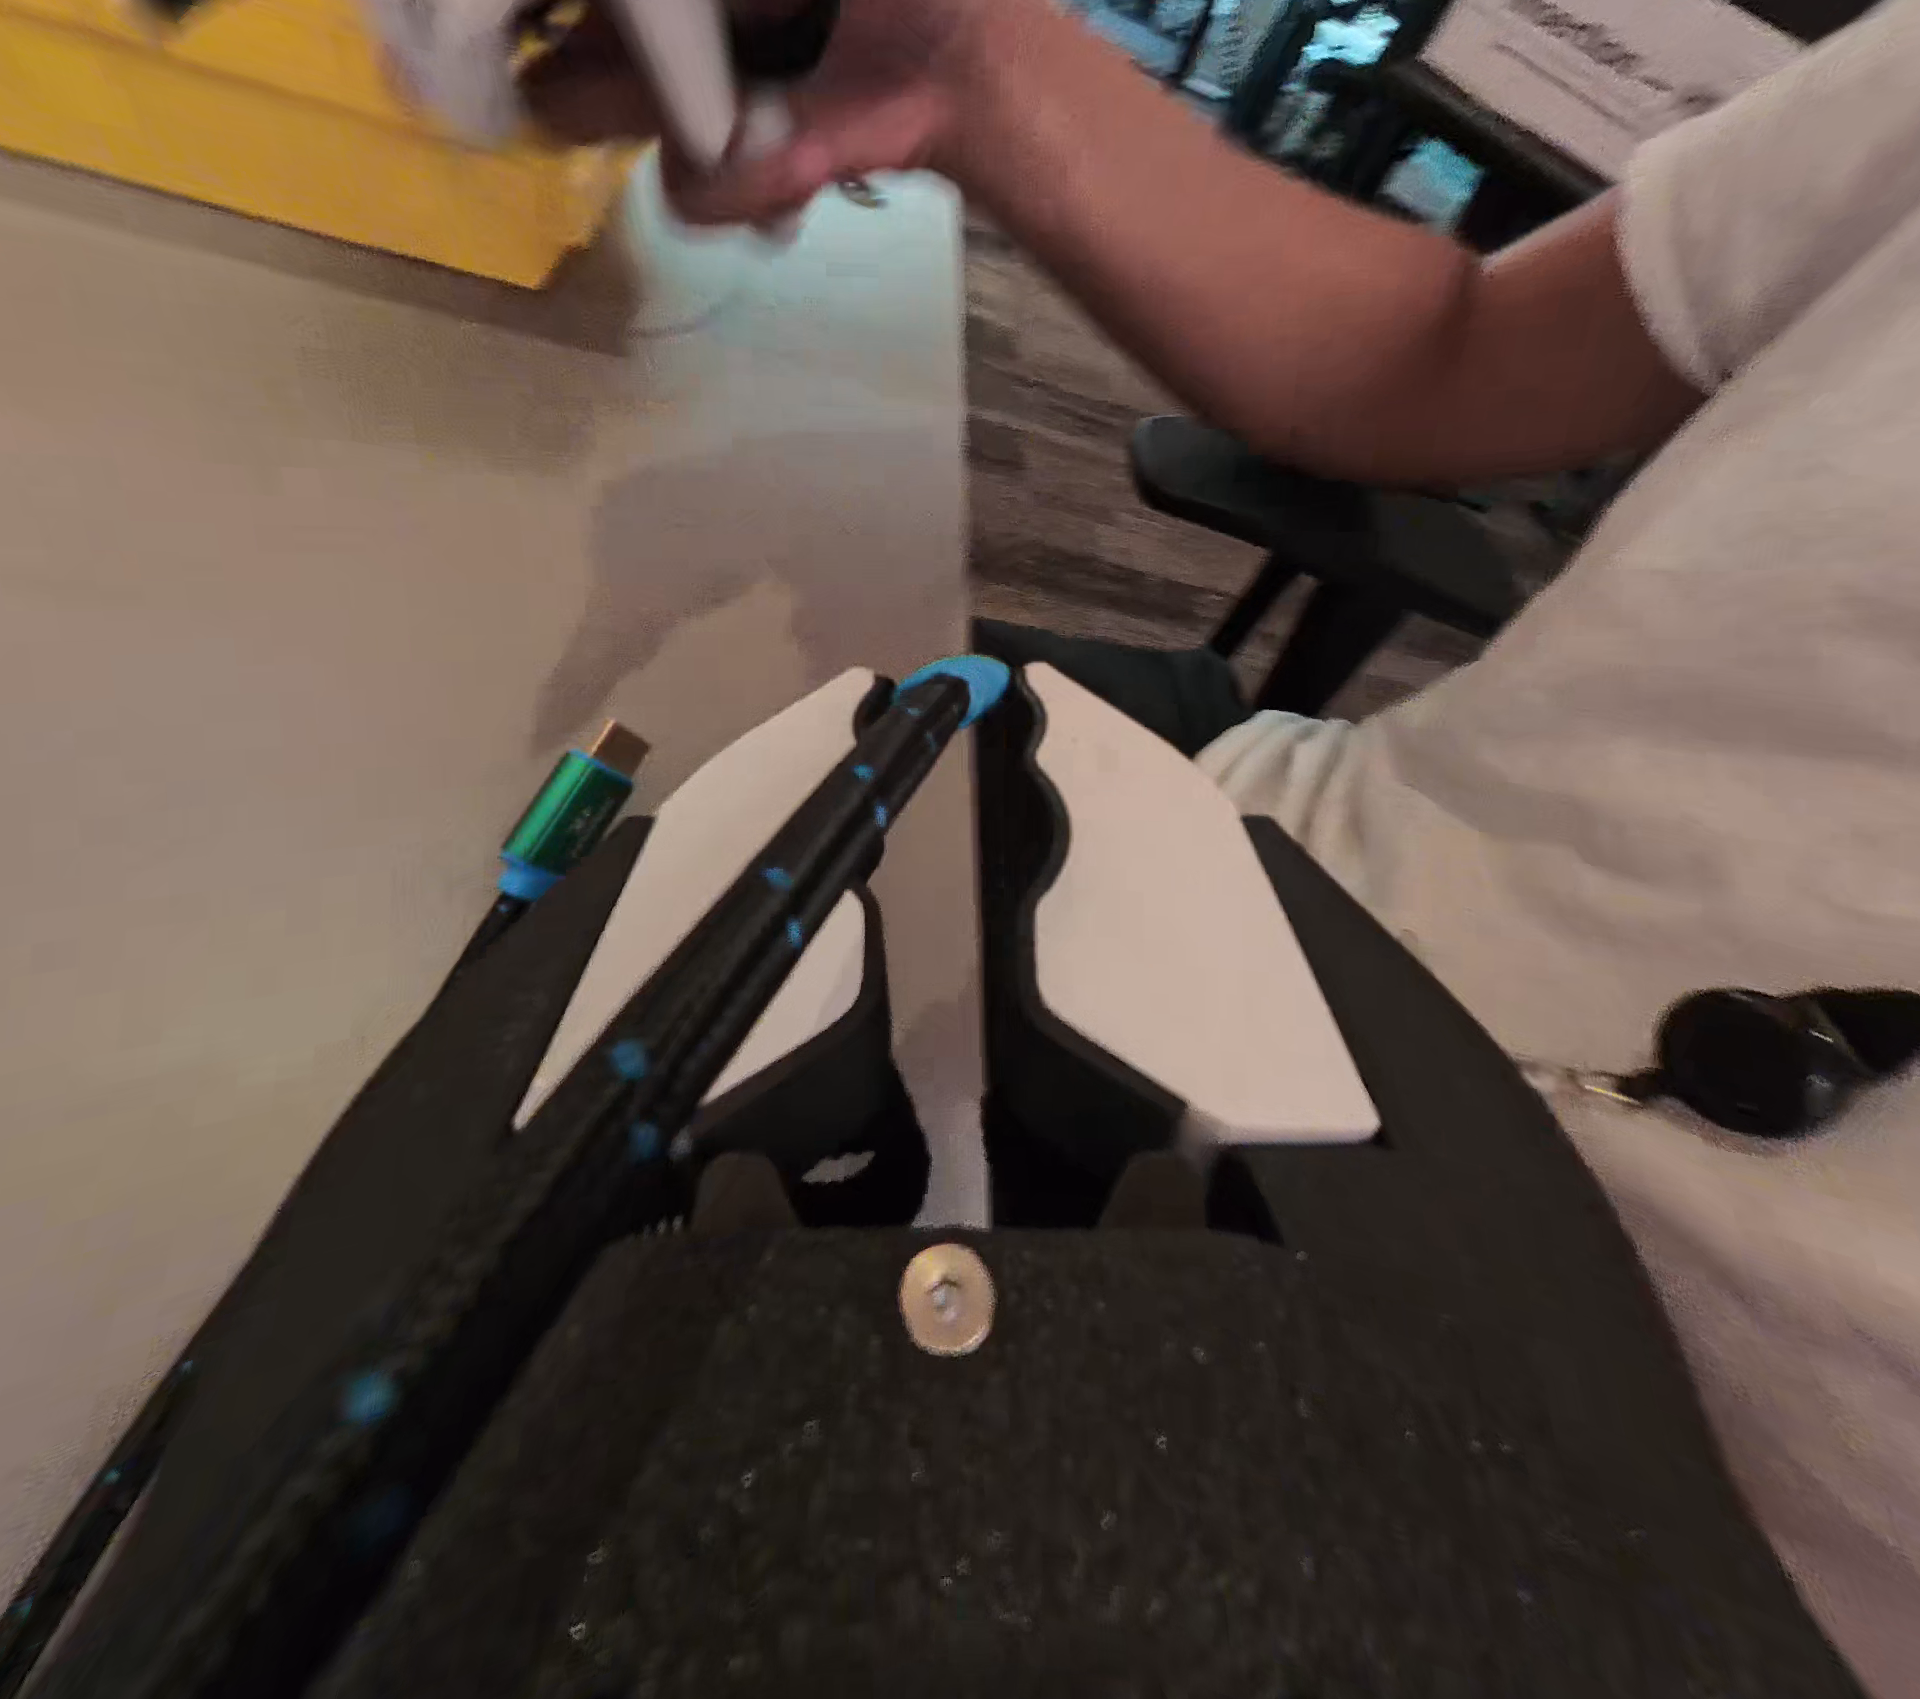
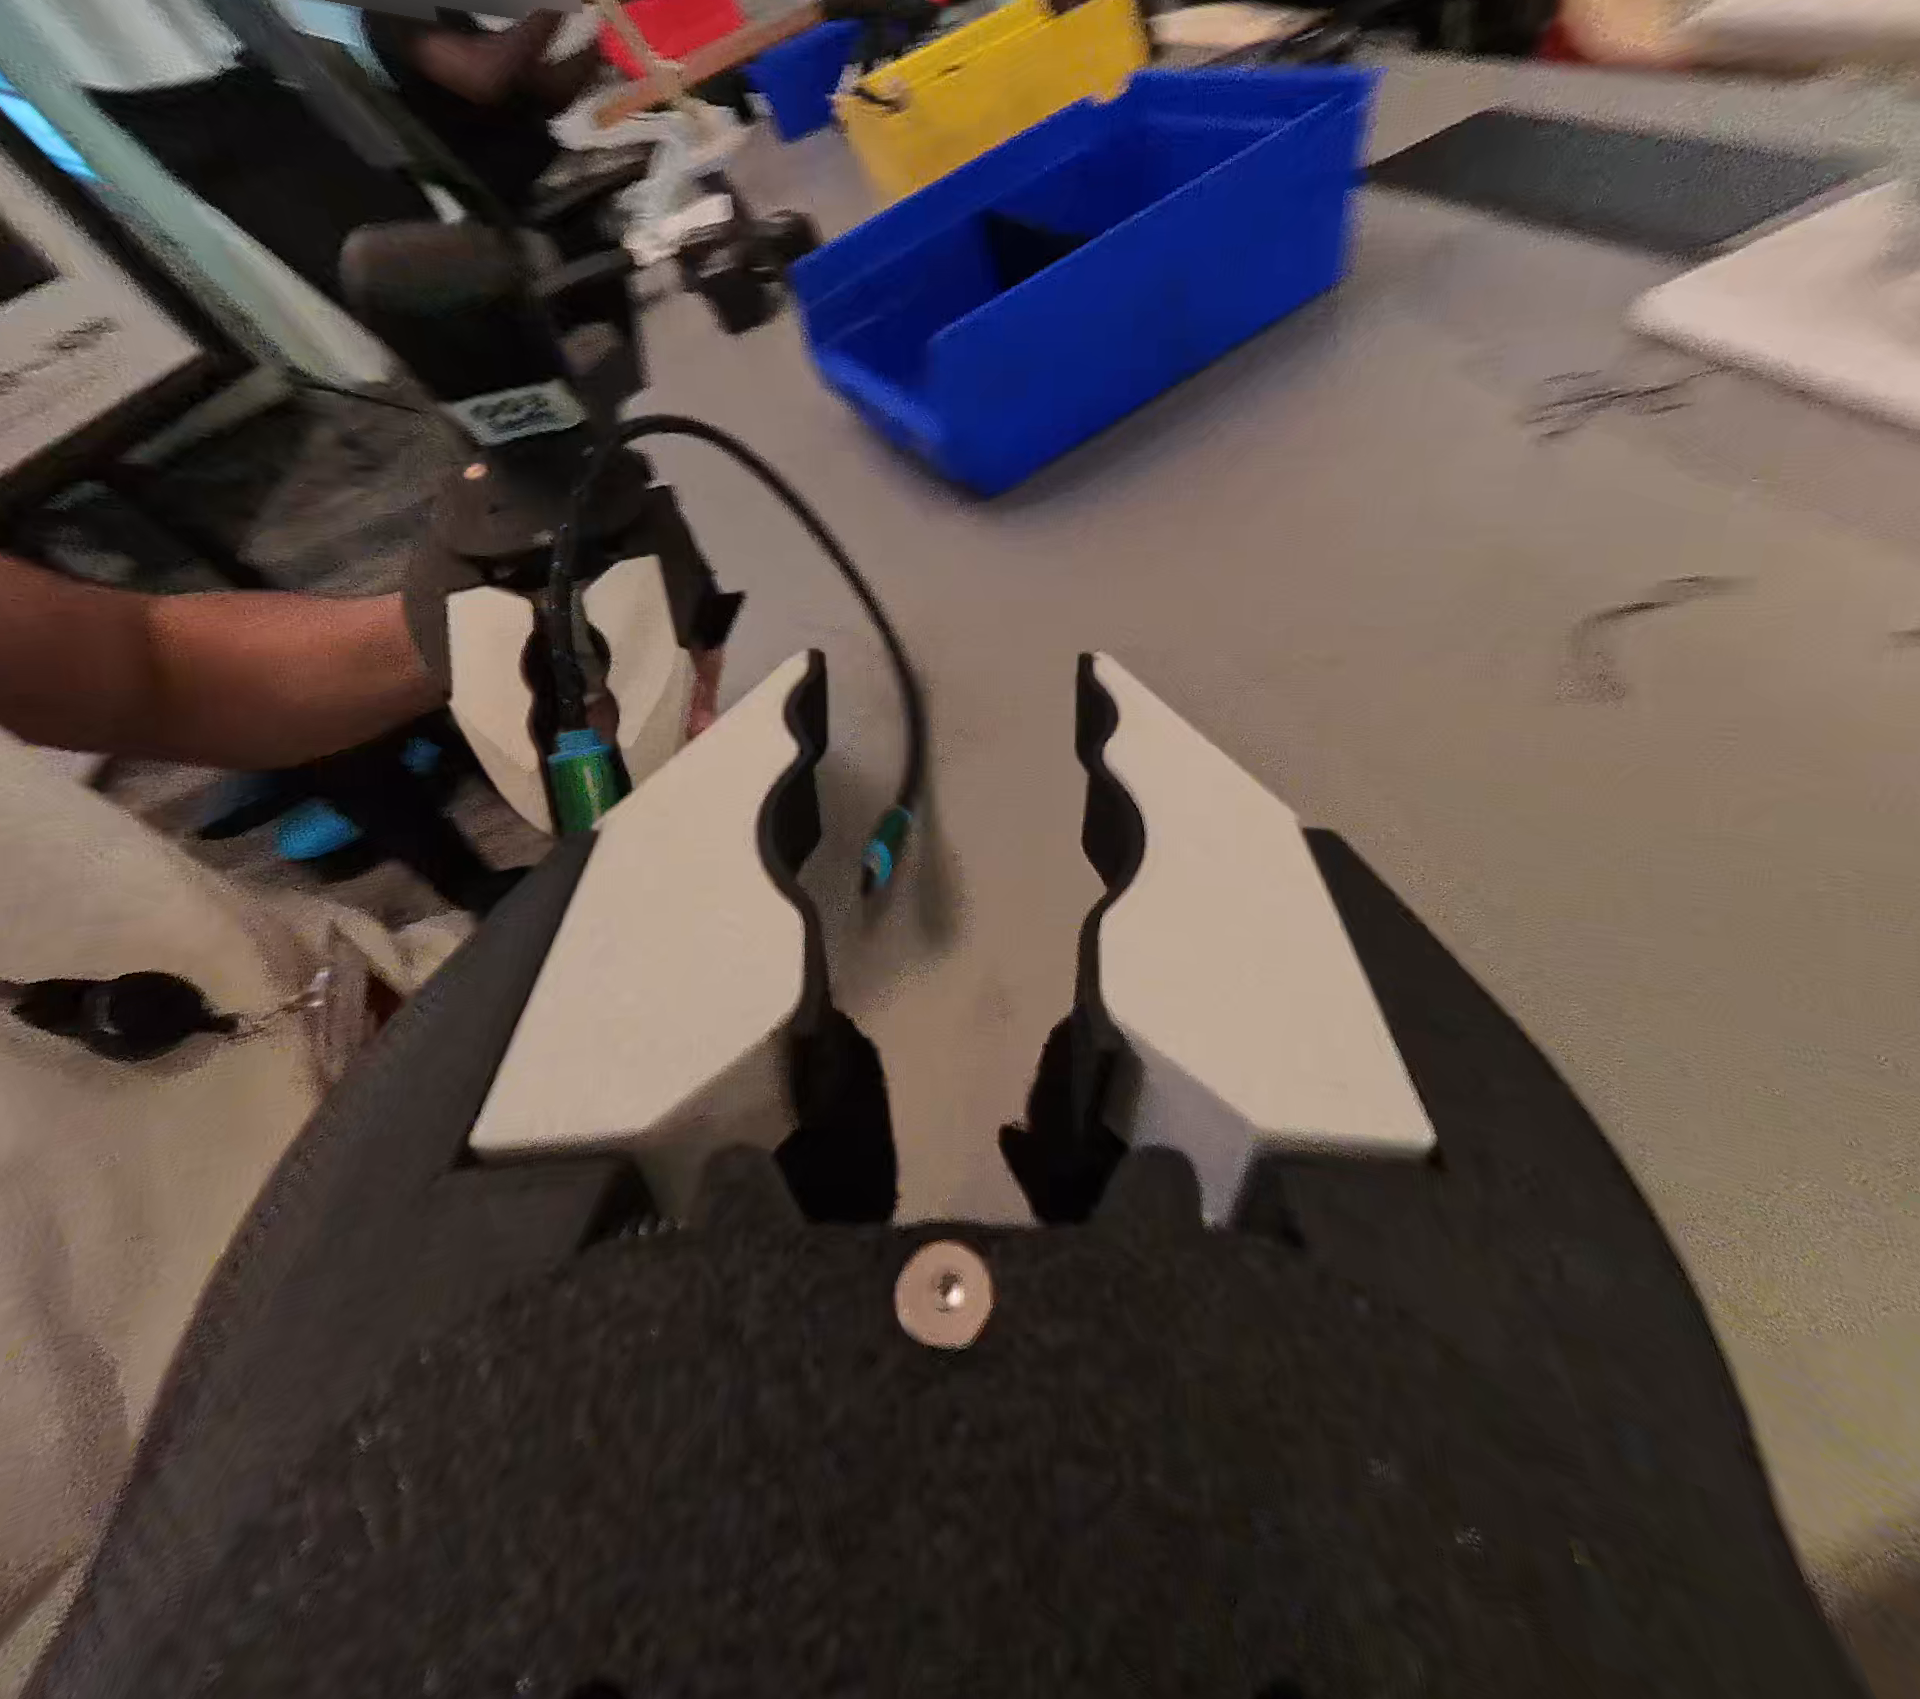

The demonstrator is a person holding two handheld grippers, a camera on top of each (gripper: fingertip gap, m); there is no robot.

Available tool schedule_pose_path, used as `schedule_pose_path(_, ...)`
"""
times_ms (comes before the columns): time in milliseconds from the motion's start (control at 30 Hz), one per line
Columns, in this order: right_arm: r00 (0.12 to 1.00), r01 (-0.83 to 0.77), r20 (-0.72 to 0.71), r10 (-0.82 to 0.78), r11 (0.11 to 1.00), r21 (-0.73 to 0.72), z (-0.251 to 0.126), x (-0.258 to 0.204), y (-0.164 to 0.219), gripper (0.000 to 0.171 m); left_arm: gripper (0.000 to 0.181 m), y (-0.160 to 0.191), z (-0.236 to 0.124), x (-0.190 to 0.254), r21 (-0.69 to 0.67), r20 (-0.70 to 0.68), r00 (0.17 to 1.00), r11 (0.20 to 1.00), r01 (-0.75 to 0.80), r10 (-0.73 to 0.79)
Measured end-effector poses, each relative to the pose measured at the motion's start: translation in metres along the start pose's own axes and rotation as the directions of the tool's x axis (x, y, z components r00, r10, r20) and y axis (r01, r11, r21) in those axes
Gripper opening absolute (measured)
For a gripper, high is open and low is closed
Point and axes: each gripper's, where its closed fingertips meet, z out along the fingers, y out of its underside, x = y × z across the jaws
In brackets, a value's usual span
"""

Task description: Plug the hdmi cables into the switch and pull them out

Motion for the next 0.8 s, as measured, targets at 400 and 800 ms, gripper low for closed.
schedule_pose_path(400, 0.922, 0.212, 0.34, -0.186, 0.977, -0.039, 0.132, -0.079, 0.048, 0.05, 0.021, -0.018, 0.002, 0.085, 0.057, -0.532, 0.843, 0.99, 0.13, -0.08)
schedule_pose_path(800, 0.928, 0.278, 0.242, -0.283, 0.959, 0.055, 0.16, -0.072, 0.049, 0.006, 0.02, -0.017, 0.005, 0.075, 0.062, -0.495, 0.862, 0.985, 0.162, -0.111)
